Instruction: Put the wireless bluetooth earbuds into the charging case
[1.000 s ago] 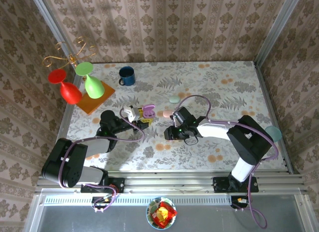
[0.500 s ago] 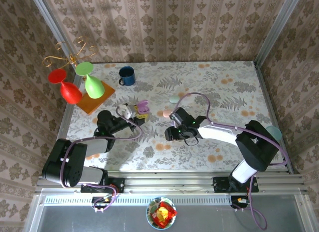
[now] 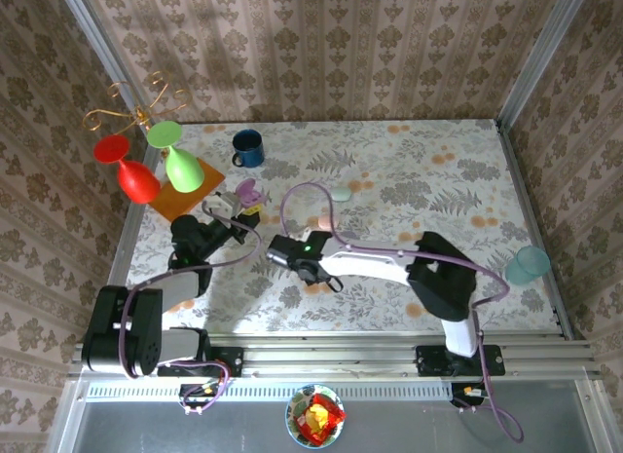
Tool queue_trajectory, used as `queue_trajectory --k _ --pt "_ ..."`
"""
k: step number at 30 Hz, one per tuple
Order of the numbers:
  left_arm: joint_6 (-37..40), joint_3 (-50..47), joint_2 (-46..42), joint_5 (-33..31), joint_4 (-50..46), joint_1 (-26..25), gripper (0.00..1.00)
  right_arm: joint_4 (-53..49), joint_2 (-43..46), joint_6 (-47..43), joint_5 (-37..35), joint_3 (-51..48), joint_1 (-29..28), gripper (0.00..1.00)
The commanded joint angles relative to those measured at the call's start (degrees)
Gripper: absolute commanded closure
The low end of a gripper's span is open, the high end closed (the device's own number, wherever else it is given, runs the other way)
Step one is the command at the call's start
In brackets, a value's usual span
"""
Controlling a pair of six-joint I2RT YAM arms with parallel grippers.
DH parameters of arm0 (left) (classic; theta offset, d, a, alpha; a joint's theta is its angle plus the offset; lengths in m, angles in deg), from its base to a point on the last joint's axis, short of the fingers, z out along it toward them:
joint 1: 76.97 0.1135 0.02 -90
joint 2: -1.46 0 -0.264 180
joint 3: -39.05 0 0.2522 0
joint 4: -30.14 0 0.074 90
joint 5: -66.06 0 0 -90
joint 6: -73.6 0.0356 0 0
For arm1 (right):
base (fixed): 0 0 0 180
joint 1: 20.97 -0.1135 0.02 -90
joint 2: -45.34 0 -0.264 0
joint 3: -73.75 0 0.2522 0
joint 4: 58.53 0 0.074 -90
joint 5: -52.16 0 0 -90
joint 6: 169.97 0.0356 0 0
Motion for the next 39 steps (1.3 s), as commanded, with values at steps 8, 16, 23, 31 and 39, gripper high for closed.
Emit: queue_trajectory --k 8,16,23,31,39 --pt "1.16 -1.1 -5.54 -3.74 -5.19 0.38 0.81 -13.86 -9.68 2.18 -9.99 8.54 -3.7 0.59" --pt "1.07 -1.27 -5.43 -3.43 -4.97 0.43 0.81 -14.23 -11.48 0.91 -11.32 8.9 -3.64 0.66" --pt "1.07 -1.37 -5.52 -3.29 -4.95 0.4 0.81 -13.72 -12.68 0.18 -11.39 9.09 -3.62 0.69" --pt "0.76 -1.02 -5.08 -2.16 -5.22 0.38 0.81 -13.55 -13.79 -0.47 -12.42 8.79 -2.84 0.75" --pt "0.8 -1.19 -5.43 -2.55 -4.97 0.42 0.81 -12.05 -13.7 -1.74 -12.43 8.2 -2.3 0.75"
